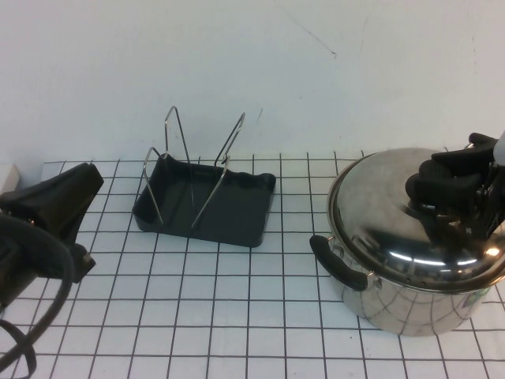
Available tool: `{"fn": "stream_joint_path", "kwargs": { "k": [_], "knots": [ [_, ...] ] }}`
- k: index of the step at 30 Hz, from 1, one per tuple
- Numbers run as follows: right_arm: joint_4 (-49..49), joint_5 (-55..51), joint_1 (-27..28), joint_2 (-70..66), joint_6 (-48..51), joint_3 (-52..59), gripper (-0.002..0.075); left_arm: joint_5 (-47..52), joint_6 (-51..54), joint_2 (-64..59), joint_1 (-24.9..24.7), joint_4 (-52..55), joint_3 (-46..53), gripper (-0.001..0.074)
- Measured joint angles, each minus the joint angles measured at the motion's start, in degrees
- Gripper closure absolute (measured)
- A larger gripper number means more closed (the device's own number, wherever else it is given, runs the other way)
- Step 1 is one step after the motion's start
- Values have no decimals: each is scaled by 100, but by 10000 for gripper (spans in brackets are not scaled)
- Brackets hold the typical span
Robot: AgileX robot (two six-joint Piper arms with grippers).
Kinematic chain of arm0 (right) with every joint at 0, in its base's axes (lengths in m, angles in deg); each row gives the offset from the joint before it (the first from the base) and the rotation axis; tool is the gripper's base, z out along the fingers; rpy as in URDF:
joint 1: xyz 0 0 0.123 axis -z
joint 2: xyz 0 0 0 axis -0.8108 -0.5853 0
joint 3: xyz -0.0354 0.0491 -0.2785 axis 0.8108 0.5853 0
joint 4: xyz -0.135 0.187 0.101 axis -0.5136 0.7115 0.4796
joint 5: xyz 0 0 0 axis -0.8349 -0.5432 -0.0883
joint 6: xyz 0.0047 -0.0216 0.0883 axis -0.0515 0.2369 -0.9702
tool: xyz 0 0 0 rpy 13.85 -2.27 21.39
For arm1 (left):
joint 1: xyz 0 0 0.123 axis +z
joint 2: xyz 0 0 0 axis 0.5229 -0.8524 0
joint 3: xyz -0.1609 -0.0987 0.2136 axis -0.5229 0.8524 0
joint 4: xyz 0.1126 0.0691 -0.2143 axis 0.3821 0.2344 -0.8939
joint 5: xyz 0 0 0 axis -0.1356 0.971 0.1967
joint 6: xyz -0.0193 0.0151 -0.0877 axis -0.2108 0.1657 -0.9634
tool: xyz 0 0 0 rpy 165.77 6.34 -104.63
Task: Put pot lid on rack
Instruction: Open the pot, then hand over the pot lid
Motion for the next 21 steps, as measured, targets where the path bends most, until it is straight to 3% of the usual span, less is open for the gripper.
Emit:
{"fn": "stream_joint_path", "kwargs": {
  "k": [4, 16, 18, 20, 21],
  "knots": [
    [0, -88, 0, -18, 27, 0, 372, 0, -291, 0, 0, 0, 0, 737],
    [-61, -467, 0, 771, 9, -428, 372, -967, -3045, 0, 0, 247, 0, 731],
    [-61, -630, 0, 1117, -207, -527, 372, -1452, -3584, 0, 0, 376, 0, 695],
    [-61, -1039, 0, 1475, -415, -614, 372, -1813, -4235, 0, 0, 530, -9, 612],
    [-61, -1273, -11, 1624, -471, -656, 372, -1953, -4746, 0, 0, 614, -23, 532]
  ]
}}
